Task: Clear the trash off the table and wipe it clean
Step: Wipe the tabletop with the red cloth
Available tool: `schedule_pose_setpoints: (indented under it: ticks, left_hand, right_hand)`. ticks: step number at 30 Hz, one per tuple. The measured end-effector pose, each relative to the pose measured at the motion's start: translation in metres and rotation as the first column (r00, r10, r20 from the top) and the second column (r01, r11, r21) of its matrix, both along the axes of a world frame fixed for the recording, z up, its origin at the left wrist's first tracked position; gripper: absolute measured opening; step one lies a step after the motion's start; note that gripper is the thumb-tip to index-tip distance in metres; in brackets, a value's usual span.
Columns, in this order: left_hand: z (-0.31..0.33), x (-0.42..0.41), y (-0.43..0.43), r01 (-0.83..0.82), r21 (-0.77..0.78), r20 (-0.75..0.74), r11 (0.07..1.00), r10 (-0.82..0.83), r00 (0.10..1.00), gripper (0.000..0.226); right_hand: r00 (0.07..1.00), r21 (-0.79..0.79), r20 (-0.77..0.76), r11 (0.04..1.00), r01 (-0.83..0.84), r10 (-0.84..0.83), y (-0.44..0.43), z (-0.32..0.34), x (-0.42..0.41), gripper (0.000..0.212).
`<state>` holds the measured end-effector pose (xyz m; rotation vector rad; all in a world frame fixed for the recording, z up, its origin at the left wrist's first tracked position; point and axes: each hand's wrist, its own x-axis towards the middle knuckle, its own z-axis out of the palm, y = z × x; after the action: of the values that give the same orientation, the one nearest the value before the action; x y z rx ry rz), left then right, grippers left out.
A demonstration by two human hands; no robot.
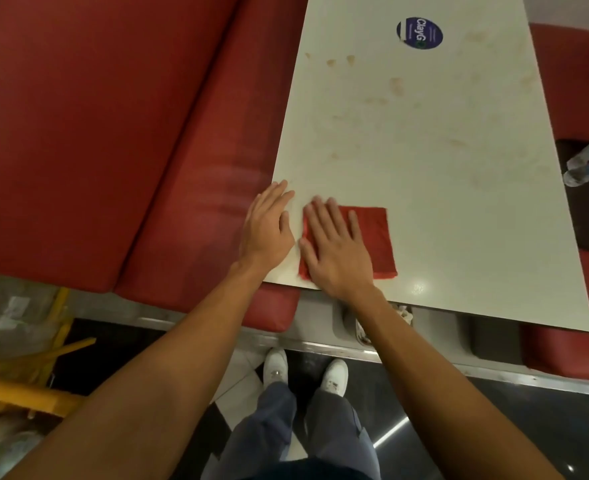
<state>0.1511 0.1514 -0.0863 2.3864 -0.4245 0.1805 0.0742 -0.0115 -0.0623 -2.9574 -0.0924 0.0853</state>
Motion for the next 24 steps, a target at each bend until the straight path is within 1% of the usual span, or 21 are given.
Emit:
schedule_pose_setpoints:
  ticks: [2, 3, 4, 6, 7, 8, 9, 10, 11, 14, 15, 16, 17, 18, 19, 20, 22, 24]
  left_hand:
    - [0.002, 0.002, 0.005, 0.015, 0.022, -0.005, 1.0, -0.015, 1.0, 0.047]
    - [0.004, 0.003, 0.007, 0.024, 0.029, -0.007, 0.999, -0.024, 1.0, 0.047]
    - [0.006, 0.004, 0.009, 0.032, 0.035, -0.014, 0.999, -0.032, 0.999, 0.048]
    - [0.008, 0.002, 0.012, 0.034, 0.038, -0.032, 0.999, -0.033, 0.999, 0.048]
    - [0.009, 0.0, 0.013, 0.028, 0.035, -0.037, 0.999, -0.027, 0.999, 0.048]
    - [0.009, -0.001, 0.014, 0.021, 0.028, -0.043, 0.999, -0.02, 0.999, 0.048]
    - [0.007, -0.002, 0.016, 0.014, 0.019, -0.05, 1.0, -0.013, 0.999, 0.049]
    - [0.006, -0.002, 0.017, 0.003, 0.005, -0.053, 1.0, -0.003, 0.999, 0.05]
    - [0.004, -0.001, 0.018, -0.015, -0.017, -0.052, 1.0, 0.014, 0.999, 0.051]
    - [0.008, -0.002, 0.014, -0.126, -0.121, -0.076, 0.985, 0.117, 0.99, 0.056]
    - [0.011, -0.003, 0.01, -0.167, -0.159, -0.093, 0.973, 0.154, 0.984, 0.056]
    - [0.015, -0.004, 0.006, -0.204, -0.194, -0.113, 0.96, 0.184, 0.976, 0.055]
    - [0.019, -0.004, 0.001, -0.227, -0.222, -0.128, 0.948, 0.203, 0.971, 0.054]
    - [0.022, -0.004, -0.005, -0.239, -0.237, -0.133, 0.942, 0.212, 0.968, 0.053]
    - [0.025, -0.003, -0.012, -0.235, -0.242, -0.122, 0.941, 0.211, 0.97, 0.052]
    - [0.028, -0.004, -0.021, -0.222, -0.237, -0.103, 0.946, 0.203, 0.974, 0.05]
    - [0.032, -0.009, -0.044, -0.199, -0.198, -0.088, 0.96, 0.184, 0.979, 0.043]
    - [0.037, -0.016, -0.072, -0.176, -0.127, -0.106, 0.976, 0.163, 0.981, 0.039]
  right_hand:
    - [0.982, -0.005, -0.006, 0.982, -0.19, 0.19, -0.016, 0.002, -0.02, 0.066]
    - [0.976, -0.008, -0.01, 0.976, -0.219, 0.219, -0.03, 0.003, -0.021, 0.066]
    - [0.983, -0.015, -0.013, 0.983, -0.185, 0.185, -0.043, 0.003, -0.016, 0.066]
    - [1.0, -0.007, -0.021, 1.0, 0.016, -0.016, -0.053, 0.001, 0.01, 0.065]
    - [0.992, 0.004, -0.02, 0.992, 0.123, -0.123, -0.049, 0.0, 0.028, 0.066]
    - [0.981, 0.008, -0.011, 0.981, 0.194, -0.194, -0.04, -0.002, 0.045, 0.067]
    - [0.974, 0.009, -0.001, 0.974, 0.226, -0.226, -0.027, -0.003, 0.058, 0.067]
    - [0.976, 0.014, 0.005, 0.976, 0.217, -0.217, -0.015, -0.004, 0.066, 0.067]
    - [0.987, 0.026, 0.004, 0.987, 0.161, -0.161, -0.006, -0.004, 0.068, 0.066]
    - [0.992, 0.055, -0.012, 0.991, -0.122, 0.123, 0.0, -0.004, 0.045, 0.066]
    - [0.983, 0.102, -0.02, 0.979, -0.178, 0.181, -0.005, -0.001, 0.034, 0.066]
    - [0.98, 0.18, -0.023, 0.965, -0.192, 0.199, -0.012, 0.002, 0.025, 0.067]
    - [0.986, 0.305, -0.028, 0.94, -0.15, 0.166, -0.019, 0.007, 0.017, 0.068]
    - [0.995, 0.454, -0.045, 0.889, -0.058, 0.088, -0.026, 0.014, 0.009, 0.069]
    - [0.997, 0.58, -0.068, 0.813, 0.056, -0.021, -0.034, 0.022, 0.001, 0.069]
    - [0.987, 0.665, -0.08, 0.73, 0.157, -0.139, -0.045, 0.029, -0.007, 0.066]
    - [0.939, 0.732, -0.084, 0.618, 0.286, -0.334, -0.068, 0.041, -0.024, 0.059]
    - [0.896, 0.743, -0.094, 0.568, 0.353, -0.433, -0.091, 0.049, -0.037, 0.052]
